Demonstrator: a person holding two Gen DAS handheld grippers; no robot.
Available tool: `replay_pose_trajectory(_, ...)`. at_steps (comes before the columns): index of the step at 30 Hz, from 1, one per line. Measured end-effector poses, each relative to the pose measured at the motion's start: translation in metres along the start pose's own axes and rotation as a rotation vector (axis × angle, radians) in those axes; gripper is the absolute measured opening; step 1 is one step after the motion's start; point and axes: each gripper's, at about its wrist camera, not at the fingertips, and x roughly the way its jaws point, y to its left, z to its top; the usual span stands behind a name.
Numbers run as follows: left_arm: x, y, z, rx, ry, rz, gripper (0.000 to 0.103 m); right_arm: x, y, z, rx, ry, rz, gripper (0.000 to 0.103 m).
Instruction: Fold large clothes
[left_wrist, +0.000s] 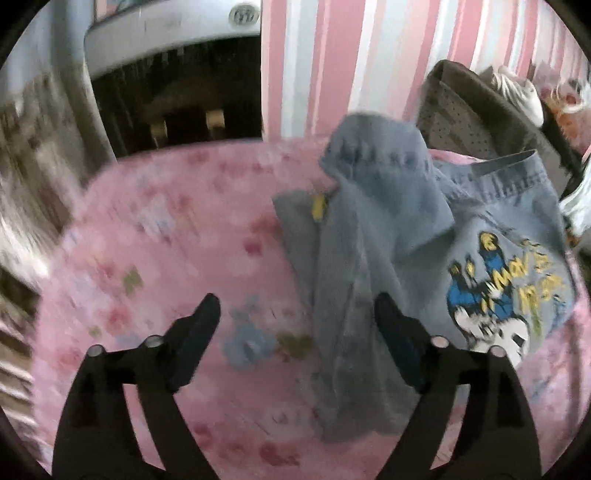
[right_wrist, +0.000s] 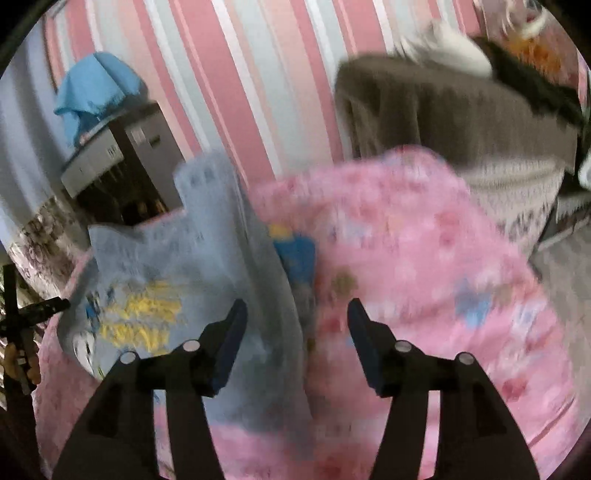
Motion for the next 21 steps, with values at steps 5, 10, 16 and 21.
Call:
replay_pose_trajectory(5, 0.009, -0.025, 0.034, 0.085, -0.023, 0.019, 0.099, 0.023, 0.033, 0.033, -0.117, -0.033, 0.017, 0.065)
replay_pose_trajectory(10, 0.017, -0.054, 0.063, 0.148, -0.042, -0.001, 0.1, 0.046, 0.068, 0.045, -0.234, -0.061, -0.015, 0.08)
replay_pose_trajectory(16, 0.045, -0.073, 0.079, 0.169, -0.015, -0.036, 0.091, 0.075, 0.076, 0.054, -0.214, 0.012, -0.032, 0.071)
replay_pose_trajectory(21, 0.078, -0.078, 0.09, 0.199, 0.074, -0.095, 0.02, 0.107, 0.067, 0.064, -0.212, 0.127, -0.031, 0.009)
